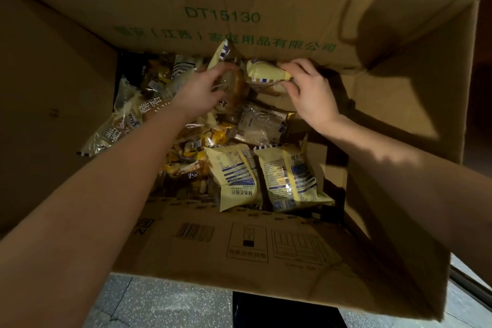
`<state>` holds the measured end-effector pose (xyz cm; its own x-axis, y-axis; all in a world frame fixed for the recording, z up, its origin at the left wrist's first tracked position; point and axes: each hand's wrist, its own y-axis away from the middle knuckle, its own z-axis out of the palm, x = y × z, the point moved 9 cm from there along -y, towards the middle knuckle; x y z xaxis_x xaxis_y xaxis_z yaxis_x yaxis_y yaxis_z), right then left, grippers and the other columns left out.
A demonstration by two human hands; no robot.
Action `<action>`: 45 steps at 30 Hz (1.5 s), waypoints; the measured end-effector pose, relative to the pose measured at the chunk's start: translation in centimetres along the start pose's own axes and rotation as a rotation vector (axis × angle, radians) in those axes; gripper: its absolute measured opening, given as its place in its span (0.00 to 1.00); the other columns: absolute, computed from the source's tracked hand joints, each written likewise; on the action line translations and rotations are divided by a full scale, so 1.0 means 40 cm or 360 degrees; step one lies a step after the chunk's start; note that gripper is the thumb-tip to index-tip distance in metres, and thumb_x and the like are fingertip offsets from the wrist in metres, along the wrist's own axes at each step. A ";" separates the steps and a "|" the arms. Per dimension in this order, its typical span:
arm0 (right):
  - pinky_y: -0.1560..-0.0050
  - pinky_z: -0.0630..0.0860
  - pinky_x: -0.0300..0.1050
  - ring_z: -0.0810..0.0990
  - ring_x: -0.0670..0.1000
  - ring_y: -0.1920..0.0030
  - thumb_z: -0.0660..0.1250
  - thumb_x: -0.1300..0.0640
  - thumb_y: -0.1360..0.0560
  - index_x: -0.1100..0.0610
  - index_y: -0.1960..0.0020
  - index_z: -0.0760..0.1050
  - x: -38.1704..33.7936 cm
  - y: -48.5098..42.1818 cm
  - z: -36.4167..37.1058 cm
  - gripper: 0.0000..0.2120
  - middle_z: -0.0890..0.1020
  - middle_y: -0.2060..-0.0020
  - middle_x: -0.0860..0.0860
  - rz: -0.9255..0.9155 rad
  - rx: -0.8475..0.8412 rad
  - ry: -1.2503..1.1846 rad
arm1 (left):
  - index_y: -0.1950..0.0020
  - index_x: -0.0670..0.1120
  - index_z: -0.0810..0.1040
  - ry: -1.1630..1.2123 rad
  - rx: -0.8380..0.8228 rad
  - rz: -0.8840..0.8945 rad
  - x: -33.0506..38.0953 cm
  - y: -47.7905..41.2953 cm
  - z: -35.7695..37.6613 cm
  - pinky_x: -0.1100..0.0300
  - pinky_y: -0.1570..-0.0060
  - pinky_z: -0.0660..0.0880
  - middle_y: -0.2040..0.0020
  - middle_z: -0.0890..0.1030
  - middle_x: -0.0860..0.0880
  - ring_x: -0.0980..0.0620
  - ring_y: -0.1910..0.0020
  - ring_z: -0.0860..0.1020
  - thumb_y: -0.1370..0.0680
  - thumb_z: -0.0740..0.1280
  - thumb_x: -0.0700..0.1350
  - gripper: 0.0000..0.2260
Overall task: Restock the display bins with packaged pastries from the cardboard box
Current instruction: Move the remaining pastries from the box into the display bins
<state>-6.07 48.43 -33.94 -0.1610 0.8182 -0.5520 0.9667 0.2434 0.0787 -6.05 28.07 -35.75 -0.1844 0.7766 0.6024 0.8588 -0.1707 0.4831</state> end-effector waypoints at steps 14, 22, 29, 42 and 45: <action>0.51 0.75 0.50 0.78 0.55 0.52 0.63 0.58 0.19 0.64 0.46 0.78 -0.118 0.024 -0.136 0.10 0.81 0.52 0.57 -0.0076 0.0111 -0.0056 | 0.30 0.54 0.71 0.0087 0.0162 0.0112 0.057 0.163 -0.105 0.62 0.56 0.77 0.35 0.77 0.48 0.51 0.51 0.79 0.21 0.66 0.36 0.21; 0.47 0.75 0.55 0.78 0.57 0.49 0.64 0.56 0.20 0.60 0.46 0.79 -0.280 0.060 -0.243 0.09 0.81 0.51 0.55 -0.0152 0.0009 -0.0098 | 0.34 0.61 0.72 0.0110 0.0253 0.0087 0.089 0.366 -0.300 0.52 0.59 0.80 0.46 0.79 0.47 0.46 0.60 0.79 0.20 0.66 0.38 0.21; 0.55 0.70 0.46 0.79 0.54 0.53 0.65 0.54 0.20 0.52 0.51 0.77 -0.562 0.074 -0.414 0.03 0.79 0.57 0.47 -0.0349 -0.0245 -0.0093 | 0.36 0.63 0.72 0.0003 0.0400 0.0152 0.177 0.623 -0.524 0.62 0.70 0.72 0.60 0.77 0.50 0.52 0.70 0.71 0.22 0.67 0.37 0.23; 0.59 0.69 0.44 0.76 0.51 0.56 0.63 0.55 0.20 0.56 0.49 0.76 -1.205 0.217 -0.664 0.05 0.78 0.57 0.51 -0.1001 -0.0514 0.0248 | 0.32 0.65 0.68 -0.0281 0.0811 -0.0027 0.266 1.208 -0.847 0.51 0.57 0.75 0.55 0.77 0.46 0.50 0.61 0.74 0.22 0.67 0.42 0.25; 0.59 0.70 0.43 0.78 0.52 0.53 0.63 0.55 0.20 0.57 0.47 0.77 -1.346 0.254 -0.671 0.07 0.79 0.54 0.52 -0.1169 -0.0581 0.0309 | 0.30 0.63 0.68 -0.0367 0.0894 -0.0121 0.260 1.351 -0.894 0.58 0.64 0.70 0.62 0.72 0.53 0.54 0.64 0.71 0.21 0.66 0.40 0.25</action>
<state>7.09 20.85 18.86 -0.7874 0.4532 -0.4178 0.4836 0.8745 0.0371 21.35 5.24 19.33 -0.2005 0.8962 0.3958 0.9797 0.1871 0.0727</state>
